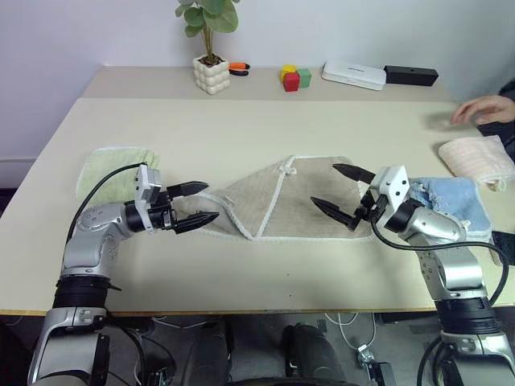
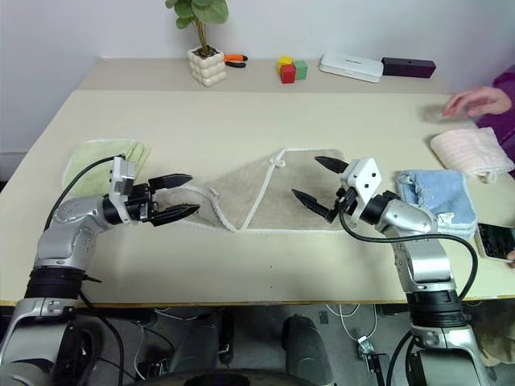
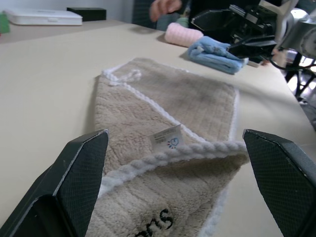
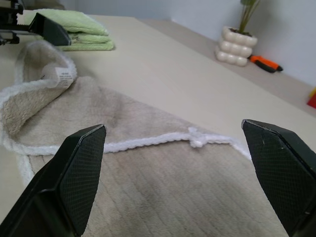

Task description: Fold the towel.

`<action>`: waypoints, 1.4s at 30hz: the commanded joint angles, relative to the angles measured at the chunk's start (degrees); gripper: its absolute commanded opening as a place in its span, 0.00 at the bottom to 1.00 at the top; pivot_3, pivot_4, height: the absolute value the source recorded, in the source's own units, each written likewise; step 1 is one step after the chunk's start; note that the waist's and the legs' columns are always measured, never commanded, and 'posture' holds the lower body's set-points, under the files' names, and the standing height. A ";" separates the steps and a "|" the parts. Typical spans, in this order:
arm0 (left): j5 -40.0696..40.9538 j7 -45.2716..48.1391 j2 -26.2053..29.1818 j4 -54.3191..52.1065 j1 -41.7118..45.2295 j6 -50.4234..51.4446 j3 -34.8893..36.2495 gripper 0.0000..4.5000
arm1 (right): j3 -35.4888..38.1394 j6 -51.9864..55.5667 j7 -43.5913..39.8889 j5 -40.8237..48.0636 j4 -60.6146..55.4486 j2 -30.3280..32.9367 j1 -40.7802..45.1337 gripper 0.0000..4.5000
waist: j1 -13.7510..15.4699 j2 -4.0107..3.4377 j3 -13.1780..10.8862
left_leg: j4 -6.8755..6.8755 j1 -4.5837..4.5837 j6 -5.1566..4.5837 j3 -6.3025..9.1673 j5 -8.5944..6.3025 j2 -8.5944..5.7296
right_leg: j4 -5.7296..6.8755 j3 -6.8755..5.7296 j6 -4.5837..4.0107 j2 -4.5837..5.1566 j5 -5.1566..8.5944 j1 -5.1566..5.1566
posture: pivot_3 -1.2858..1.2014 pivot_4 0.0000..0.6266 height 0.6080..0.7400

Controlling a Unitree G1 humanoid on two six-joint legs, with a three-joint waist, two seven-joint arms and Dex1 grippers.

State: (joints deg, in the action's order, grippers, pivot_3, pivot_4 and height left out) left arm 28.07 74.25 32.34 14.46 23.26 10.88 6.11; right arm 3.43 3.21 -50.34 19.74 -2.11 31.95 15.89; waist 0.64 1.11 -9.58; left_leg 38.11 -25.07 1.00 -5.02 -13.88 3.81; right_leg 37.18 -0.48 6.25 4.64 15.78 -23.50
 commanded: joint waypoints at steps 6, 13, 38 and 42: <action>0.72 2.30 2.52 -4.32 0.27 -0.28 0.05 0.99 | -0.17 -1.49 0.56 -0.12 -0.99 -1.36 0.71 1.00 | -0.11 0.00 0.00 | 0.00 0.00 0.00 0.00 0.00 0.01 | 0.01 0.00 0.00 -0.01 0.00 -0.01 | 0.52 0.24 0.96; -2.76 14.34 8.74 -3.93 5.24 -6.57 -4.43 0.99 | -0.18 -2.37 1.49 -0.58 -0.46 -2.73 1.00 1.00 | 0.07 0.00 0.00 | 0.00 0.00 0.00 -0.01 0.00 0.00 | 0.01 0.00 -0.01 -0.01 0.01 -0.01 | 0.52 0.24 0.96; -2.80 18.25 6.17 24.90 29.46 -45.50 -34.27 0.99 | -2.71 -4.70 9.59 -3.55 -6.17 -8.86 -1.59 1.00 | -0.01 -0.07 -0.01 | 0.01 -0.02 -0.01 -0.04 0.00 0.00 | 0.02 0.02 0.01 -0.04 0.00 -0.04 | 0.52 0.24 0.96; -1.84 18.25 5.17 29.11 32.63 -48.37 -40.02 0.99 | -2.45 -4.95 10.96 -3.75 -7.15 -8.83 -2.67 1.00 | 0.03 -0.07 -0.01 | 0.01 -0.02 -0.01 -0.04 0.00 0.00 | 0.02 0.02 0.00 -0.04 0.00 -0.04 | 0.52 0.24 0.96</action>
State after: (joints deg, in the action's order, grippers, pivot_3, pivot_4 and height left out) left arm 24.63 92.31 37.68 42.52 53.87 -35.47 -32.28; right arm -0.07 -0.37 -40.19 15.92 -5.81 23.41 13.49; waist 0.67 1.04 -9.59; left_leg 38.12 -25.09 0.99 -5.06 -13.87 3.81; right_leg 37.19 -0.45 6.26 4.61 15.78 -23.55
